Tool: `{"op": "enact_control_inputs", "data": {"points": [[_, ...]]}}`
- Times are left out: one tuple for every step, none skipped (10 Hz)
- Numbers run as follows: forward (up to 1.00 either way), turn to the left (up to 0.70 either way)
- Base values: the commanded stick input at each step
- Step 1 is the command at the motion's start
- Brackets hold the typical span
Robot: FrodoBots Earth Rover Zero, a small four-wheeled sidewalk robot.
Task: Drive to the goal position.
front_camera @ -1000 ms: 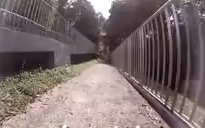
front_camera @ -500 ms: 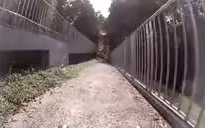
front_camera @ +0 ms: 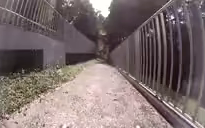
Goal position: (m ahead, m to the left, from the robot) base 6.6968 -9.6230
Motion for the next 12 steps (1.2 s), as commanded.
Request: {"op": "enact_control_inputs", "data": {"points": [[0.70,0.00],[0.70,0.00],[0.70,0.00],[0.70,0.00],[0.70,0.00],[0.75,0.00],[0.85,0.00],[0.85,0.00],[0.85,0.00],[0.85,0.00],[0.85,0.00],[0.85,0.00]]}}
